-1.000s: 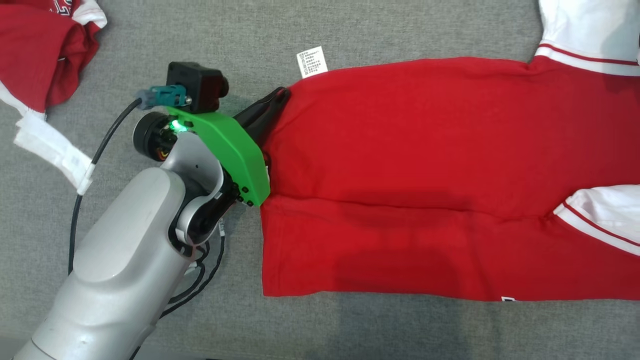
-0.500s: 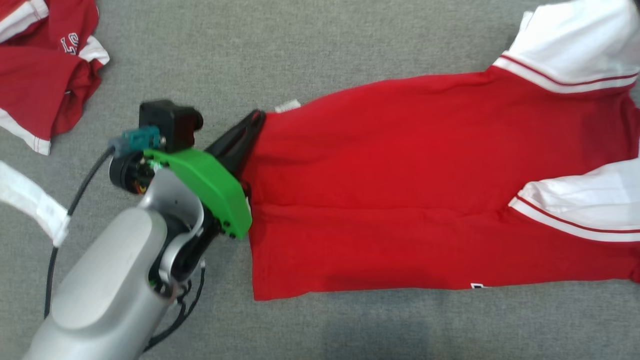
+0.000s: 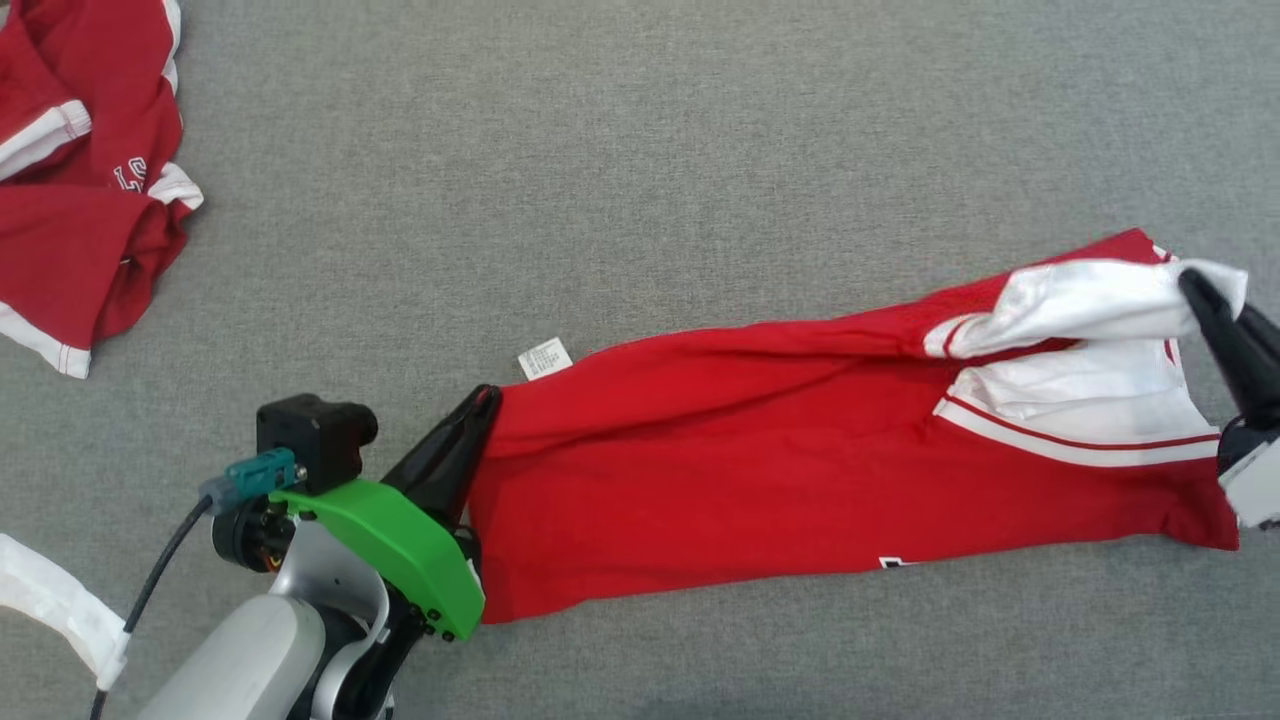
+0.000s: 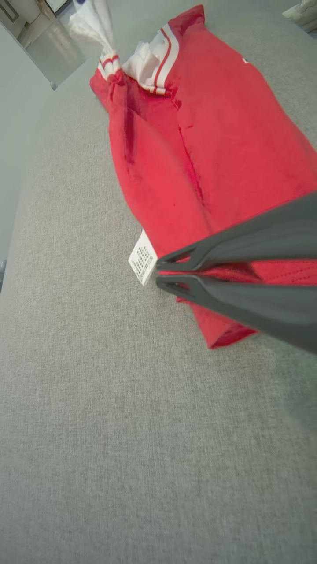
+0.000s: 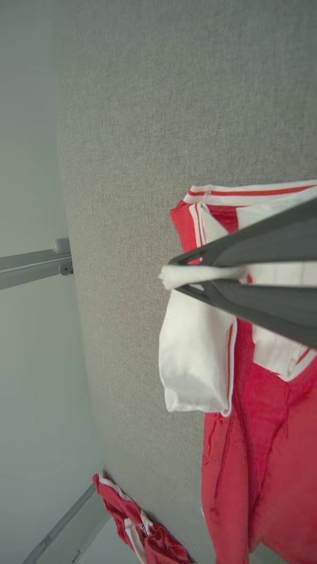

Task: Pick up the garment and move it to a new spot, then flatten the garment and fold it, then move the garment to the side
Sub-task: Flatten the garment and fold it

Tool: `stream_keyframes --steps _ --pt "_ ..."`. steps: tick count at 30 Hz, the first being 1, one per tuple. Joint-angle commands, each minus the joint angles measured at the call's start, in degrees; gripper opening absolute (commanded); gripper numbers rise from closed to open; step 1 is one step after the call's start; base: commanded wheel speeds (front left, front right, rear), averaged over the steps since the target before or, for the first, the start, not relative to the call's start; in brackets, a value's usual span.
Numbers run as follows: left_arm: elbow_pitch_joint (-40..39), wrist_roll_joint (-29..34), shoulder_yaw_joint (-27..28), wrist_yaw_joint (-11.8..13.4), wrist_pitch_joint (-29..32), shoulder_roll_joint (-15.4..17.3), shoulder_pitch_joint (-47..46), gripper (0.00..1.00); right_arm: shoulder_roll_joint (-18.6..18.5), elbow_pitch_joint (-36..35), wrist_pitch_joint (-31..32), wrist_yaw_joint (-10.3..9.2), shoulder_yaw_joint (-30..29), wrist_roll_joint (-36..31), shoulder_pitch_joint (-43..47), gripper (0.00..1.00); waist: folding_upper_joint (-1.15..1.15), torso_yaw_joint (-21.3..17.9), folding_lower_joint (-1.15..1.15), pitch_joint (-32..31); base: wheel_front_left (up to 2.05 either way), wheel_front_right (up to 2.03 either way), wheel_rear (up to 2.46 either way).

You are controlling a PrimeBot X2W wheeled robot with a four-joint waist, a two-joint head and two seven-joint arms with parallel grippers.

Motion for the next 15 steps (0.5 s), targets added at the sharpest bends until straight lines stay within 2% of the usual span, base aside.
stream_keyframes --steps 1,5,9,15 --pt "-0.12 -0.02 -0.09 0.20 -0.78 0.43 1.59 0.00 1.22 -0.49 -0.22 0.01 -0.49 -0.67 1.68 0.00 0.00 -1.44 0.00 -1.10 0.00 0.00 0.00" --pt "0.68 0.70 0.09 0.66 -3.19 0.46 3.53 0.00 4.48 0.15 -0.86 0.01 -0.25 -1.75 4.18 0.00 0.00 -2.32 0.00 -1.38 0.00 0.00 0.00" --pt "1.01 1.22 0.00 0.85 -5.32 -0.06 5.03 0.00 6.21 1.66 -1.36 0.01 1.13 -2.73 4.71 0.00 0.00 -2.72 0.00 -1.75 0.00 0.00 0.00" --pt "0.78 1.16 -0.43 1.00 -7.41 -0.31 7.59 0.00 6.59 3.27 -1.59 0.01 2.45 -2.60 5.23 0.00 0.00 -3.04 0.00 -2.33 0.00 0.00 0.00"
